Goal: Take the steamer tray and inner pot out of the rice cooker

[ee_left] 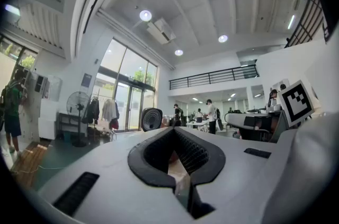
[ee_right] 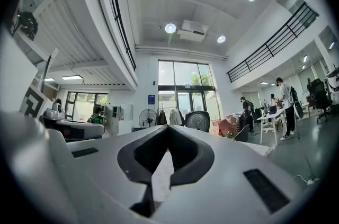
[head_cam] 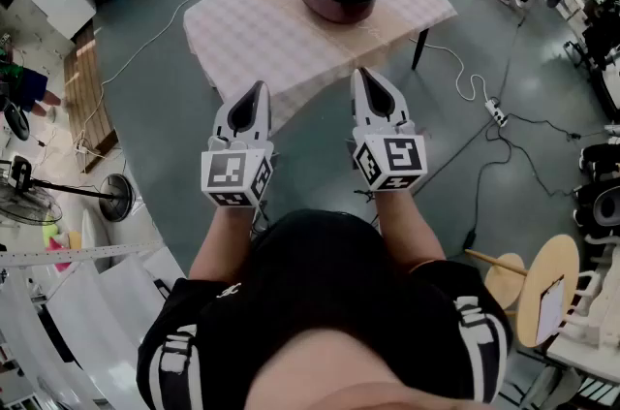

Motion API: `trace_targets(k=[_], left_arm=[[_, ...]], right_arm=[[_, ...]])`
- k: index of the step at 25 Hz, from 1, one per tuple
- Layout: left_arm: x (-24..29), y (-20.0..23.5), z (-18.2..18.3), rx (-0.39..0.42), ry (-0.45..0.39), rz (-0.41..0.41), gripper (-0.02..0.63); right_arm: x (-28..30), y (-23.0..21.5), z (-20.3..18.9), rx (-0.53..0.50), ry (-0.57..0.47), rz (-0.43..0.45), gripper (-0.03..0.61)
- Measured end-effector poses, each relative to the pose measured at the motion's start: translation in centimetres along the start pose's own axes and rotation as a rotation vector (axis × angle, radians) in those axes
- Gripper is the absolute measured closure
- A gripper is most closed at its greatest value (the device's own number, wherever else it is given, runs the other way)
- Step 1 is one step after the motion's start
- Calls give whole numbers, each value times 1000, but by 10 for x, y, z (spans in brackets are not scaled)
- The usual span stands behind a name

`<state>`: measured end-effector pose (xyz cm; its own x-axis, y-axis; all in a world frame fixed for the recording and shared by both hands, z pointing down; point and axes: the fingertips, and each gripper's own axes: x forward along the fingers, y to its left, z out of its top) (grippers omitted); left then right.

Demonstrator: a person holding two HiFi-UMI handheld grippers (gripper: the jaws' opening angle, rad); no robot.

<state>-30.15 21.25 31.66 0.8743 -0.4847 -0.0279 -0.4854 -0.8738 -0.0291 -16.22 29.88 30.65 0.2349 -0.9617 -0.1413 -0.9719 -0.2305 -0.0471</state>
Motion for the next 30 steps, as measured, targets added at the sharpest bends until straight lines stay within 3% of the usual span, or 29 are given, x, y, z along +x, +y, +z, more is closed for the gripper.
trace_targets(k=[5, 17, 30], left_arm=[[7, -7, -9, -48, 24, 6, 611], [16, -16, -3, -14, 18, 16, 611], [11, -80, -1, -13, 0, -4, 611]], right_arm=[[-5, -14, -8, 19, 13, 5, 578], [-6, -34, -6, 14, -6, -18, 578], [-56, -73, -2, 2, 11, -47, 578]])
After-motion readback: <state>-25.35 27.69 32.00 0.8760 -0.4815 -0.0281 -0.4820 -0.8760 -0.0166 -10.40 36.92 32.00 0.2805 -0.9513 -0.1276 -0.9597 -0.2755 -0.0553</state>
